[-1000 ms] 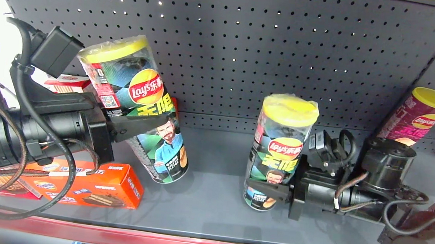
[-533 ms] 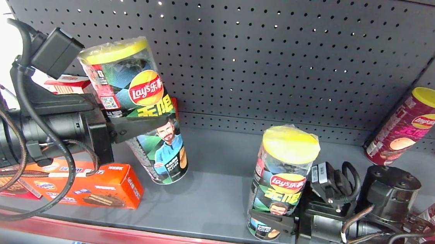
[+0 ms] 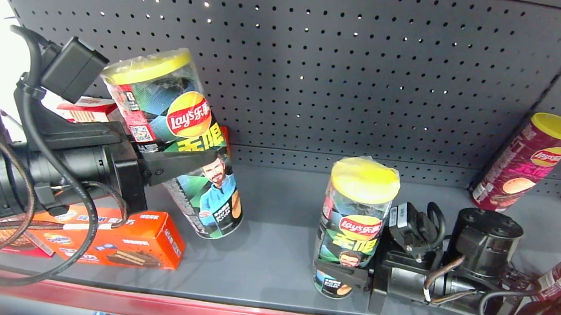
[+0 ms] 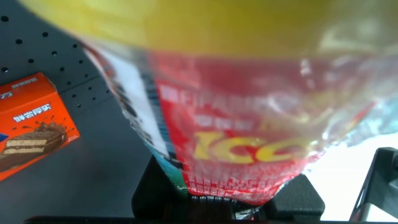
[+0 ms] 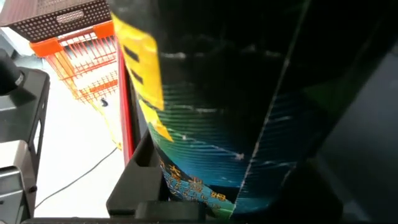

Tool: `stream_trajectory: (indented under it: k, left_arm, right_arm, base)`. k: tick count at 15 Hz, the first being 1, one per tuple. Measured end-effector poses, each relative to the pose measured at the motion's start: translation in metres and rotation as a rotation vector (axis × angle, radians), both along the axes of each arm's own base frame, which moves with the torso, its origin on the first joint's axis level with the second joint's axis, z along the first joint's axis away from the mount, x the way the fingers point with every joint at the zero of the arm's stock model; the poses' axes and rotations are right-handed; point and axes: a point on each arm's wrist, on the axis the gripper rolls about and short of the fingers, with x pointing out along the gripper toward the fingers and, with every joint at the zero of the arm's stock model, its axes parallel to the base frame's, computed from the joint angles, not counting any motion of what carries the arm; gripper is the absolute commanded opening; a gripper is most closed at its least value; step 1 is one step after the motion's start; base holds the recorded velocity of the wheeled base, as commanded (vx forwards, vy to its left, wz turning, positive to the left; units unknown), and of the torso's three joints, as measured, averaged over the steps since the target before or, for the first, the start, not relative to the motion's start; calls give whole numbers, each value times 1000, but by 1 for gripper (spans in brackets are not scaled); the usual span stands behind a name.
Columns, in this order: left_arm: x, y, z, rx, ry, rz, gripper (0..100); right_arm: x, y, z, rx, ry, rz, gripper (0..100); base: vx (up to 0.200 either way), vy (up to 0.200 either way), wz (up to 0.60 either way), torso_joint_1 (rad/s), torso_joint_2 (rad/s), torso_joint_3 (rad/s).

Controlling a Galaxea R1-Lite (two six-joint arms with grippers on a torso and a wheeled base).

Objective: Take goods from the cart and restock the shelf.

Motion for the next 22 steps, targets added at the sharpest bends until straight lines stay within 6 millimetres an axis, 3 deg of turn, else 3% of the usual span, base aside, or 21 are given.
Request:
stream_trajectory:
  k: [1,9,13,22]
  left_arm:
    - [0,0,0,0,1,0,0]
    - [-1,0,-1,1,3,-3,0]
    - [-1,-1,-2,2,6,-7,0]
    - [-3,-3,-3,3,8,-21,0]
  right_arm:
    - [0,0,-1,-1,0,1,100]
    - [-10,-11,-2,-10,1,-12,100]
    - [-28,-25,-2,-21,18,-21,100]
    - [-73,-65,23,24,-60,-110,100]
  base:
    - [0,0,0,0,0,0]
    - [0,0,0,0,0,0]
    - [0,0,0,0,0,0]
    - [0,0,0,0,0,0]
